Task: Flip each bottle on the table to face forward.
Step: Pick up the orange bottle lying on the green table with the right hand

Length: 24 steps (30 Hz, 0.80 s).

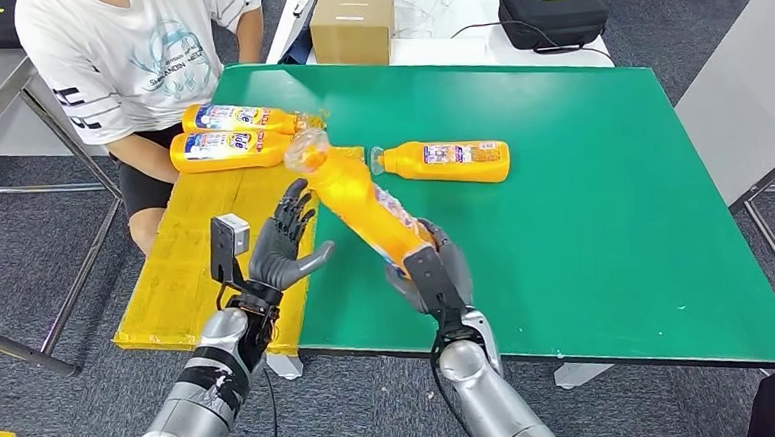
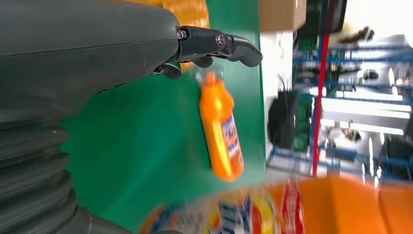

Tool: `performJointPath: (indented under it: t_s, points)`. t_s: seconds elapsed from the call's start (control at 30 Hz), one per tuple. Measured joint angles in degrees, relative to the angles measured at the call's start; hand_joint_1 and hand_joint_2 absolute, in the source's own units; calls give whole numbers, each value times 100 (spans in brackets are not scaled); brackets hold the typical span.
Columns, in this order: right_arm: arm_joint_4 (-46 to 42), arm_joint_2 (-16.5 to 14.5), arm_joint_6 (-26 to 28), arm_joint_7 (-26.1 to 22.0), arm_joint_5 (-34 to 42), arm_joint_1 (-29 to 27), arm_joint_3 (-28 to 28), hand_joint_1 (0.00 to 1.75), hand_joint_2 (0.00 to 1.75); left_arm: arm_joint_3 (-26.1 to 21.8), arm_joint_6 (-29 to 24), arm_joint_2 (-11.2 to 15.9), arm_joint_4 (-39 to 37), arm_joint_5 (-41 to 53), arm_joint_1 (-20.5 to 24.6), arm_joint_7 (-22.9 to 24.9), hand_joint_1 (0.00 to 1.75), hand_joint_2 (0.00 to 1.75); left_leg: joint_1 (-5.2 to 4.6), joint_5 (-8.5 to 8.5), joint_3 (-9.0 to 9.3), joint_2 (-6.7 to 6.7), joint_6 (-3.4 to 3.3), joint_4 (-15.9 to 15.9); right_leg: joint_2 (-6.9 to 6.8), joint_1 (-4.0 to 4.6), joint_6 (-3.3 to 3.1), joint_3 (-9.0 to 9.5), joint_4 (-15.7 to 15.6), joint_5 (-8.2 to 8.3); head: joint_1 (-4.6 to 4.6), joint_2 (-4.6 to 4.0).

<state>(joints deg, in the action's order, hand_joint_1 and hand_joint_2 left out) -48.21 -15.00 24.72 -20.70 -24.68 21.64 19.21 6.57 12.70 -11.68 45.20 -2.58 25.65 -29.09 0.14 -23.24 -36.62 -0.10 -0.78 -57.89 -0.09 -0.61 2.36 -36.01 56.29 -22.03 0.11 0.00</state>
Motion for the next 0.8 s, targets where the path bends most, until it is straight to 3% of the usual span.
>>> performJointPath:
  t_s: [0.43,0.8]
  points:
    - [552,-186,-185,97,-210,311,424,175,175,464,167,-1,468,-191,-192,48,0,175,0,0,0,-1,0,0,0,0,0,0,0,0,-1,0]
    - [951,-304,-233,156,-304,482,641,175,175,548,174,1,578,-238,-242,42,0,175,0,0,0,-3,0,0,-1,0,0,0,0,0,-1,0]
